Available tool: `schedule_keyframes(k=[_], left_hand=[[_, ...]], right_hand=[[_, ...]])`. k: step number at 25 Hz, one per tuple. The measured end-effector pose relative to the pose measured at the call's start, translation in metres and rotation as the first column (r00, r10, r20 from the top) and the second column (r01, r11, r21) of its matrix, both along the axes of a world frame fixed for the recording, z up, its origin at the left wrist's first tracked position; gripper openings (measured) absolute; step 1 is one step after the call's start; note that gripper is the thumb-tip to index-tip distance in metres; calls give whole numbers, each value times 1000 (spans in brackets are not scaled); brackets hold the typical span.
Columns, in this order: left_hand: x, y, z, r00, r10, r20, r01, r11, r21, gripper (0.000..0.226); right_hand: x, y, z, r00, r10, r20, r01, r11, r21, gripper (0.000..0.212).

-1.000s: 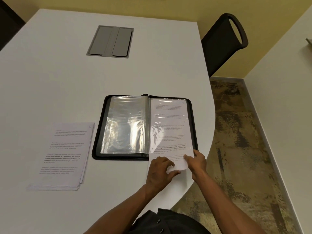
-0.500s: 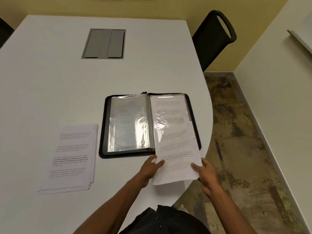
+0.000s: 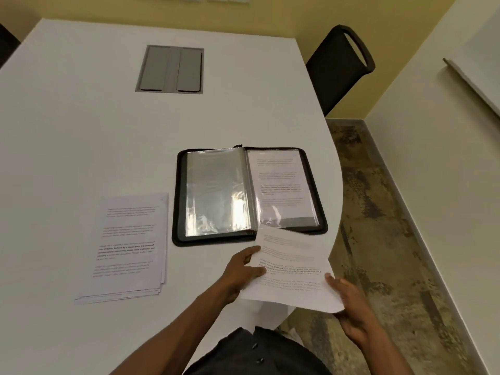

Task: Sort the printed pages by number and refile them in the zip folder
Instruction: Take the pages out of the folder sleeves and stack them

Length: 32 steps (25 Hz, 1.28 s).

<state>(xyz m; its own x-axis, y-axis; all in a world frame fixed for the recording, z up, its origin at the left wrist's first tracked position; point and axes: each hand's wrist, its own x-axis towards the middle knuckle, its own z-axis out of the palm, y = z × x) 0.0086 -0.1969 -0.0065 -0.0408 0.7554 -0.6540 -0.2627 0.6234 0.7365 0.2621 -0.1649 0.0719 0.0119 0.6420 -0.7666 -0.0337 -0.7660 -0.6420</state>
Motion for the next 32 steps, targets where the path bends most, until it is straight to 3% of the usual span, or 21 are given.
schedule_keyframes(k=[4, 6, 10, 15, 24, 29, 32], left_hand=[[-9, -19, 24, 996, -77, 38, 76, 996, 35, 57], [-19, -31, 30, 996, -86, 11, 85, 994, 73, 57], [-59, -55, 42, 994, 1, -108, 19, 983, 181, 57], [-144, -88, 51, 951, 139, -276, -91, 980, 179, 34], [-290, -130, 21, 734, 235, -638, -269, 962, 45, 26], [-327, -125, 1, 660, 180, -729, -259, 966, 4, 31], [-341, -123, -10, 631, 152, -760, -251, 968, -15, 33]], right_hand=[[3, 1, 8, 980, -42, -196, 2, 980, -200, 30], [0, 5, 0, 985, 5, -172, -46, 970, -237, 34], [-39, 12, -4, 985, 172, -16, -173, 982, -73, 31], [-148, 6, -5, 929, 356, 105, -367, 921, 132, 19], [-332, -4, -44, 765, 619, 176, -643, 748, 163, 15], [-387, -3, -75, 748, 618, 244, -654, 749, 106, 16], [-413, -3, -91, 734, 627, 260, -660, 749, 59, 28]])
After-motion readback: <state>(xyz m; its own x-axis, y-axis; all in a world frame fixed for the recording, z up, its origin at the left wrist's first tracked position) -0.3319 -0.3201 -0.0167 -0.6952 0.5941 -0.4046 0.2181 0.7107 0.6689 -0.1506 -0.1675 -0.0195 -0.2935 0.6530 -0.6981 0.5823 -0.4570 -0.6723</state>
